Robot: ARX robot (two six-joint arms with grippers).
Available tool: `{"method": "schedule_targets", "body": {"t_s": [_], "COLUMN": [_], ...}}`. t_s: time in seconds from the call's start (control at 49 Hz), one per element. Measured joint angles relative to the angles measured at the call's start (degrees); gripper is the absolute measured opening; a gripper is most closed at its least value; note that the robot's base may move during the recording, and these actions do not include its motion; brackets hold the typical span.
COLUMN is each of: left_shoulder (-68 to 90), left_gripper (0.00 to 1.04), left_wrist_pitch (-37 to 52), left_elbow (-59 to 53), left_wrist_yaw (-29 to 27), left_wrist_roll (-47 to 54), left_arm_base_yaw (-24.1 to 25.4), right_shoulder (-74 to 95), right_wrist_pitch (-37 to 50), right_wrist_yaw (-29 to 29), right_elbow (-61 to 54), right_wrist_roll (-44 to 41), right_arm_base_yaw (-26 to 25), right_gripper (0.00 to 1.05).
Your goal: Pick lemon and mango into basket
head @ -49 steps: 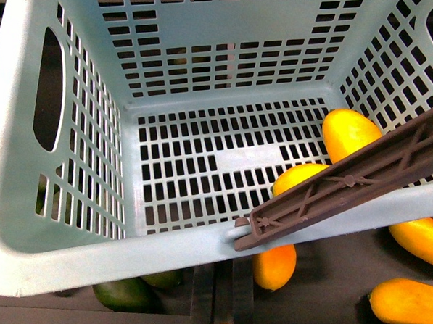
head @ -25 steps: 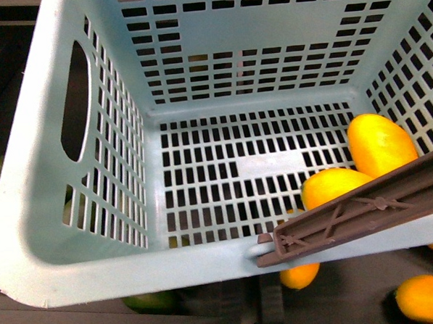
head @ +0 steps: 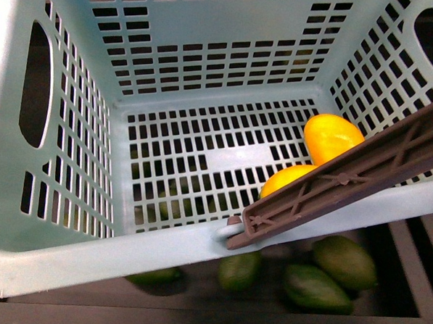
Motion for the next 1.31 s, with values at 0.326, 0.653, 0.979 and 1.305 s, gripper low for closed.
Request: {"method": "schedule_targets", "body": {"t_s": [0.326,0.653,0.979,1.305], "left_shoulder": [-0.04,-0.04,-0.04,5.25], "left_gripper": [0.05,0.05,0.05,0.05], "left_wrist_pitch": [0.00,0.00,0.00,1.27], "left_elbow": [0.00,0.00,0.00,4.07], "left_wrist_yaw": [0.94,0.55,-0.81,-32.09], "left_wrist_roll": [-0.11,0.04,1.03,-16.61], "left_arm_base_yaw": [0.09,0.13,0.90,-0.98], "right_shoulder": [-0.02,0.00,-0.02,-0.02], "right_wrist_pitch": [-0.04,-0.04,-0.04,-0.04], "right_wrist_yaw": [-0.17,-0.13,-0.44,-0.24], "right_elbow": [0.00,0.00,-0.02,-0.02], "right_wrist_roll": [0.02,0.02,0.00,0.00], "right_arm_base_yaw": [0.00,-0.02,-0.09,-0.09], "right_gripper": [0.96,0.96,0.96,0.96]}}
